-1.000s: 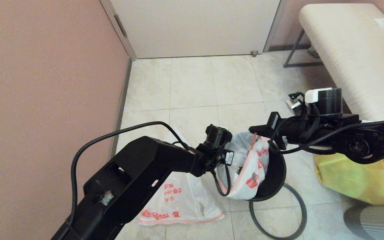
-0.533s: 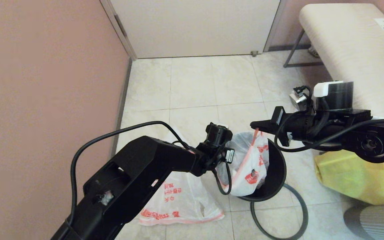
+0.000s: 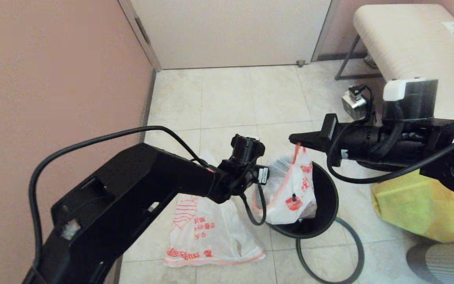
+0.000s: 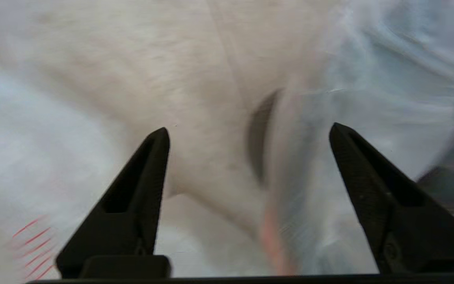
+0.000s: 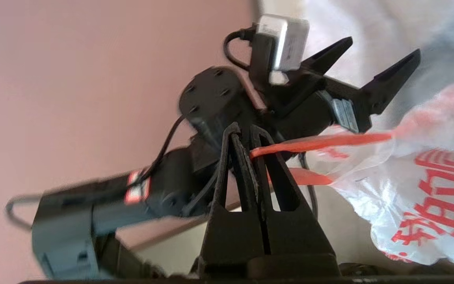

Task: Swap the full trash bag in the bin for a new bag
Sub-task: Place the trash bag on the floor

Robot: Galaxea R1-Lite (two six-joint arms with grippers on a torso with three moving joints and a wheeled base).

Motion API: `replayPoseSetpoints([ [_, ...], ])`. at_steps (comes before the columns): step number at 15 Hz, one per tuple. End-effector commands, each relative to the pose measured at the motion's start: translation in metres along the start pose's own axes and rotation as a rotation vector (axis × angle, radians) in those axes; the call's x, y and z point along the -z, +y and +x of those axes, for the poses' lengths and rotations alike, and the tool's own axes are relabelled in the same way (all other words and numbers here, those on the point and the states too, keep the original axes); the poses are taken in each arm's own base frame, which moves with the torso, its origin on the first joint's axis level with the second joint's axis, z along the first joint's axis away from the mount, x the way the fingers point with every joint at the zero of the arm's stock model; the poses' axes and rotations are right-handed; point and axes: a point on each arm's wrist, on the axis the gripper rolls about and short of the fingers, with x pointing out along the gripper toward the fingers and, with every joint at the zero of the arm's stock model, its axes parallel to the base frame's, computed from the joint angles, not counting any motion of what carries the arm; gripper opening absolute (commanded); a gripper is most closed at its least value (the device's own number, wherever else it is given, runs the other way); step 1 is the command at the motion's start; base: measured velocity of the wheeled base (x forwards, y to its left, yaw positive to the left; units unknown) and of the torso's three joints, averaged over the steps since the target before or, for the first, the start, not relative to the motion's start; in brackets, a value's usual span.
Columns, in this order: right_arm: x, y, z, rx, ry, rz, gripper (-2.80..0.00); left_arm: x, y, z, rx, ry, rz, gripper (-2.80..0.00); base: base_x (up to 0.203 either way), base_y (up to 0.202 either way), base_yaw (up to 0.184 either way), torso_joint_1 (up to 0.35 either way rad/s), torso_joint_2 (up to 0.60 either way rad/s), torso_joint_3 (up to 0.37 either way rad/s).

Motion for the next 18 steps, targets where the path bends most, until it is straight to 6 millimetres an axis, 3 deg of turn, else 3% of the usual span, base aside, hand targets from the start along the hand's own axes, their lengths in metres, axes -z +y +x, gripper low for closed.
replayPoseSetpoints([
  [1,0.001,0.019,-0.011,-0.046,-0.008,-0.021,-2.8,-0.012,0.012,-0.026,-0.028,-0.016,-0.012,0.0,0.0,0.0,0.0,0.0,0.0,0.0],
  [5,0.002,0.055,-0.035,-0.136,-0.041,-0.086,-2.8,-0.01,0.039,-0.098,-0.09,0.016,-0.08,0.0,0.0,0.0,0.0,0.0,0.0,0.0],
  [8,-0.007,0.091,-0.056,-0.216,-0.105,-0.224,-2.8,0.031,0.056,-0.135,-0.137,0.131,-0.099,0.0,0.0,0.0,0.0,0.0,0.0,0.0],
  [11,-0.031,0.125,-0.076,-0.225,-0.225,-0.364,-2.8,0.079,0.07,-0.144,-0.174,0.195,-0.16,0.0,0.0,0.0,0.0,0.0,0.0,0.0],
  [14,-0.053,0.159,-0.099,-0.181,-0.384,-0.528,-2.8,0.109,0.073,-0.136,-0.172,0.173,-0.193,0.0,0.0,0.0,0.0,0.0,0.0,0.0],
  [18,-0.074,0.196,-0.134,-0.087,-0.617,-0.715,-2.8,0.125,0.076,-0.124,-0.146,0.211,-0.203,0.0,0.0,0.0,0.0,0.0,0.0,0.0],
])
